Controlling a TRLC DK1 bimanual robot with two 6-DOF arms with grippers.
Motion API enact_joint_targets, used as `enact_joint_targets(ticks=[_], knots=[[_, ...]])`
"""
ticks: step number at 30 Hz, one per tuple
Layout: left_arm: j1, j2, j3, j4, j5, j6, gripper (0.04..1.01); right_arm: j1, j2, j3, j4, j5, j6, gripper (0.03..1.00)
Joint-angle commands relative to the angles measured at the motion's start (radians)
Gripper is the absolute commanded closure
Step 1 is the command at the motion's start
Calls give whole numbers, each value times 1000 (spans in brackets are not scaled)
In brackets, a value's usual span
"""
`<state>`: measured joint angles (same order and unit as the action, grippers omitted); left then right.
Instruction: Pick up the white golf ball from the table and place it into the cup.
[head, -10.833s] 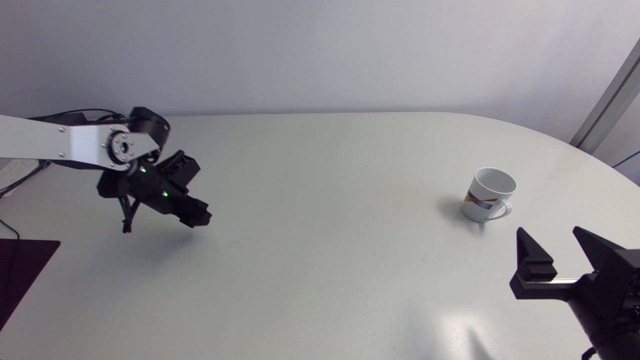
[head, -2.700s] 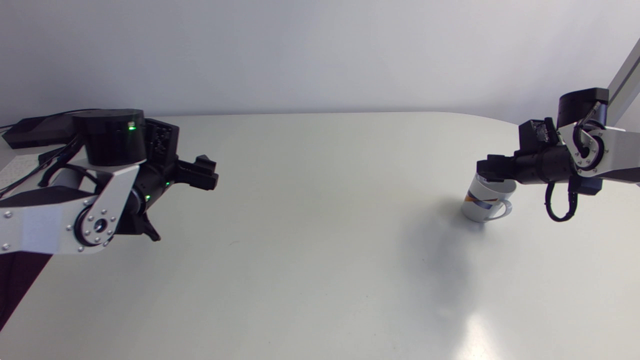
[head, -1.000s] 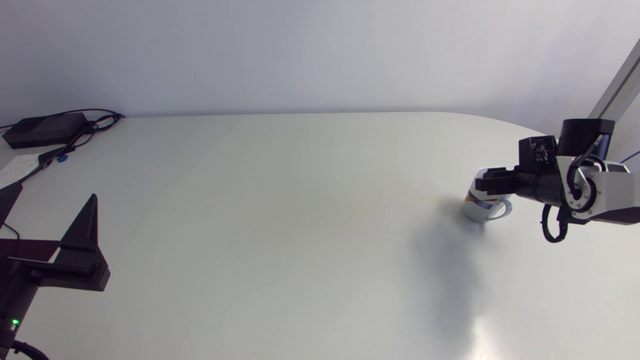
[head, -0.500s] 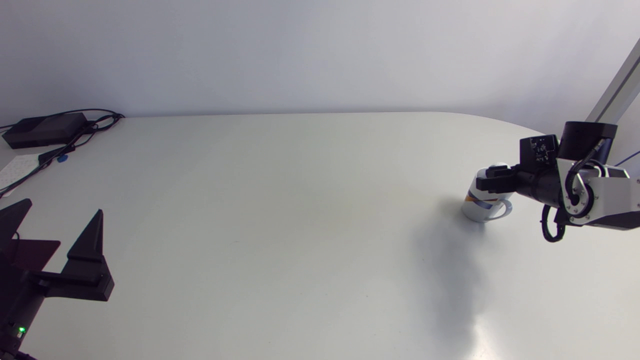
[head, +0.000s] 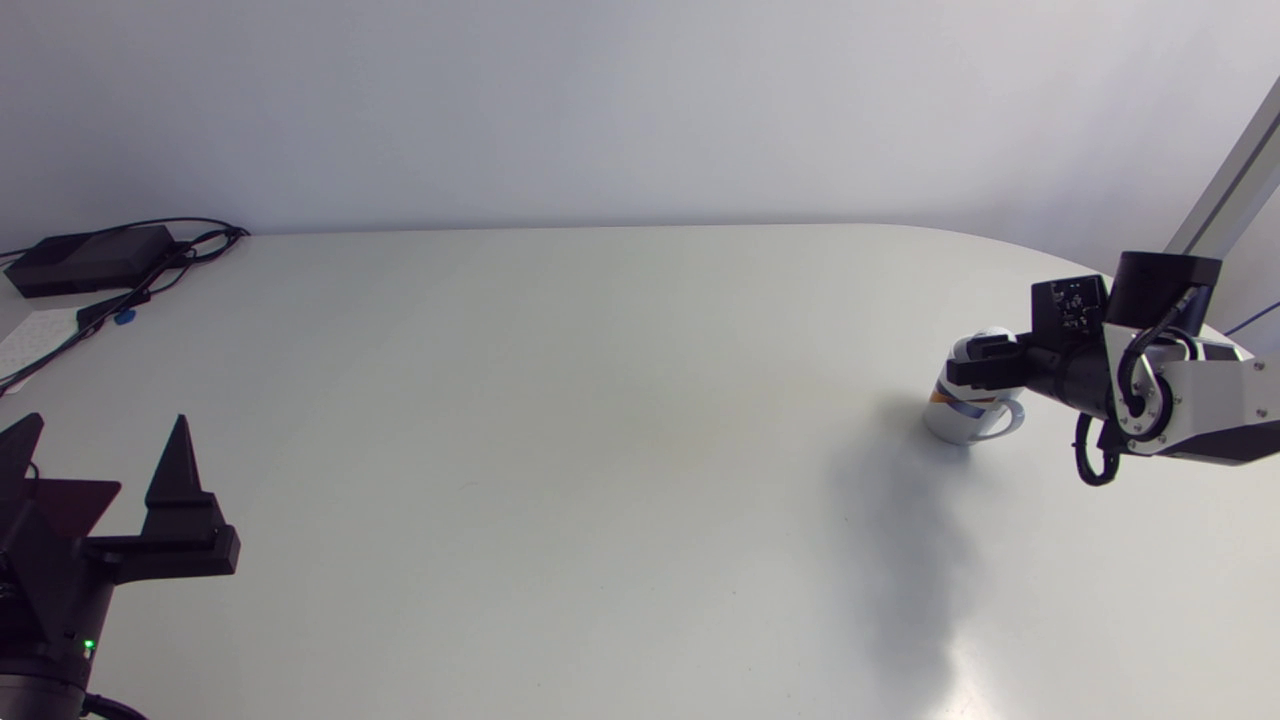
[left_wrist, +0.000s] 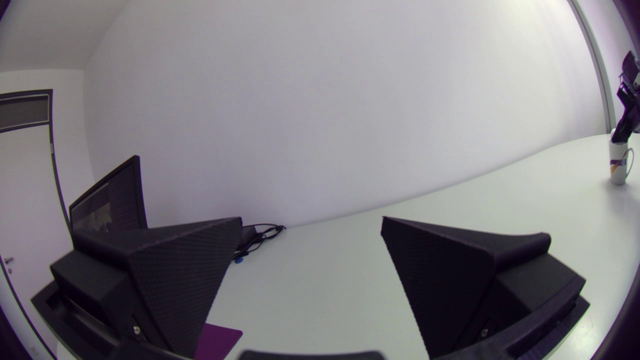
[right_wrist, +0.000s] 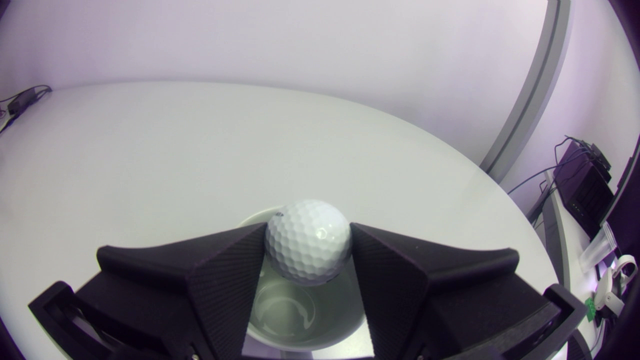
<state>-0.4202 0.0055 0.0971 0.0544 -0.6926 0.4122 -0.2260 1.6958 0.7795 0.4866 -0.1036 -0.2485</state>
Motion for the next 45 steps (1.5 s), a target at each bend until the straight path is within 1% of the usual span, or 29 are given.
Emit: enact_joint_targets(ticks=[1, 3, 4, 6, 7, 8, 9, 10, 11, 12, 13, 16, 18, 20, 22, 23, 25, 26, 28, 29, 30, 32, 34, 36, 37, 39, 41, 44, 45], knots=[[-6, -21, -50, 59, -10, 33, 51, 4, 30, -17, 38, 4, -20, 570], [-25, -21, -80, 125, -5, 45, 52, 4, 41, -17, 52, 4, -20, 559], [-37, -21, -91, 147, -5, 48, 52, 4, 45, -19, 60, 4, -20, 559], [-68, -21, -100, 163, -4, 57, 52, 4, 54, -19, 66, 4, -18, 557], [-81, -21, -100, 154, -4, 57, 52, 4, 59, -22, 73, 5, -18, 546], [-94, -21, -100, 139, -4, 56, 52, 5, 62, -25, 84, 15, -18, 502], [-106, -21, -100, 111, -2, 51, 52, 7, 67, -25, 87, 22, -20, 411], [-120, -21, -100, 85, -2, 43, 52, 8, 68, -22, 87, 28, -20, 300], [-129, -21, -100, 71, -2, 34, 52, 8, 68, -20, 87, 35, -20, 172], [-132, -21, -100, 68, -2, 34, 52, 8, 67, -20, 86, 36, -21, 84], [-131, -21, -100, 68, -2, 34, 51, 8, 61, -22, 87, 38, -21, 67], [-131, -21, -100, 58, -1, 17, 51, 8, 31, -26, 86, 39, -23, 67], [-120, -19, -100, 32, -1, -16, 51, 8, 8, -28, 86, 39, -23, 67], [-109, -19, -100, 38, -1, -16, 51, 10, -22, -29, 87, 47, -18, 67], [-88, -19, -100, 51, -1, -15, 51, 11, -56, -26, 87, 59, -2, 67], [-74, -19, -100, 62, -1, -15, 52, 13, -71, -26, 87, 71, 5, 67], [-42, -19, -100, 87, -1, -18, 54, 34, -110, -28, 101, 147, 9, 67], [-29, -21, -100, 94, -1, -16, 54, 48, -130, -31, 110, 170, 8, 67], [1, -21, -100, 131, -1, -24, 56, 77, -174, -48, 124, 202, 2, 67], [20, -21, -100, 144, -2, -49, 56, 88, -206, -65, 135, 208, 2, 67], [40, -21, -100, 159, -2, -69, 54, 105, -242, -82, 144, 208, 0, 67], [66, -21, -99, 191, -4, -70, 56, 129, -324, -118, 145, 208, 0, 67], [83, -19, -99, 209, -4, -64, 56, 154, -418, -160, 144, 208, 0, 67], [104, -19, -99, 294, -2, -29, 70, 180, -528, -212, 144, 209, 2, 67], [123, -18, -99, 323, -2, -23, 80, 197, -588, -246, 144, 209, -2, 67], [167, -16, -99, 360, 4, -23, 90, 228, -711, -313, 138, 212, -18, 67], [190, -15, -97, 372, 27, -23, 105, 257, -818, -368, 125, 234, -34, 67], [198, -16, -100, 383, 30, -27, 116, 275, -981, -462, 110, 245, -74, 67], [199, -16, -100, 383, 31, -32, 118, 283, -1044, -496, 93, 251, -80, 67]])
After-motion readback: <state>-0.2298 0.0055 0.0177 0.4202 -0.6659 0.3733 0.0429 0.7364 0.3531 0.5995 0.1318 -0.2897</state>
